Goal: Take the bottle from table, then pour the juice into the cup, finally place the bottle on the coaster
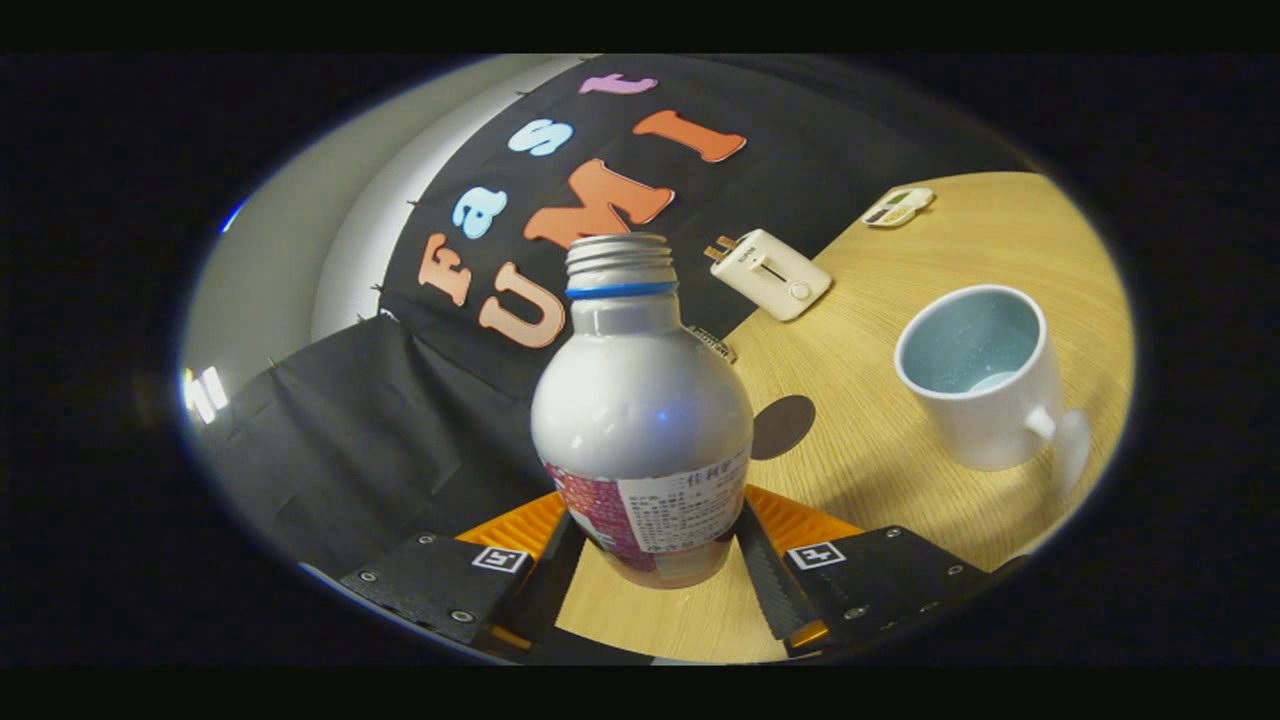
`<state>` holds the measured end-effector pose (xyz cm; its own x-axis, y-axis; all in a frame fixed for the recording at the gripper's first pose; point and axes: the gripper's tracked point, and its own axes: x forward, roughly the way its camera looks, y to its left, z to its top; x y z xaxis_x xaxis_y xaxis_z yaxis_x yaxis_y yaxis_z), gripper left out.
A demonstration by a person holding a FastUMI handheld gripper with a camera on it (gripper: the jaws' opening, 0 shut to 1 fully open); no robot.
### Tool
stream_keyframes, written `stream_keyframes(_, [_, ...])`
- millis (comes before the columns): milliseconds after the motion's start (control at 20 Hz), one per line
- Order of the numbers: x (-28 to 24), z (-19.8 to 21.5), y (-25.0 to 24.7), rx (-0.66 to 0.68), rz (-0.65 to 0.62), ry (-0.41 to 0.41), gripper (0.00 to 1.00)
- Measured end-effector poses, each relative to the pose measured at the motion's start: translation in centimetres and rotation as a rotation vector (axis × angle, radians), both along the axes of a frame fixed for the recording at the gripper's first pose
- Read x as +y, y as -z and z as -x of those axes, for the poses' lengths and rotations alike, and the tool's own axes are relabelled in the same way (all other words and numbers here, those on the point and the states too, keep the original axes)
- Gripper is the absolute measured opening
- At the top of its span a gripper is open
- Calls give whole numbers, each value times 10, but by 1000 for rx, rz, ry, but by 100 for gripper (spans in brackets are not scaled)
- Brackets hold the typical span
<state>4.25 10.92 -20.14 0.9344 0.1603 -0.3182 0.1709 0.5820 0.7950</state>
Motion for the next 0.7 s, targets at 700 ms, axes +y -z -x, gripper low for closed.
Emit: stream_keyframes(700, [-3, -1, 10, 42, -411, 87, 79])
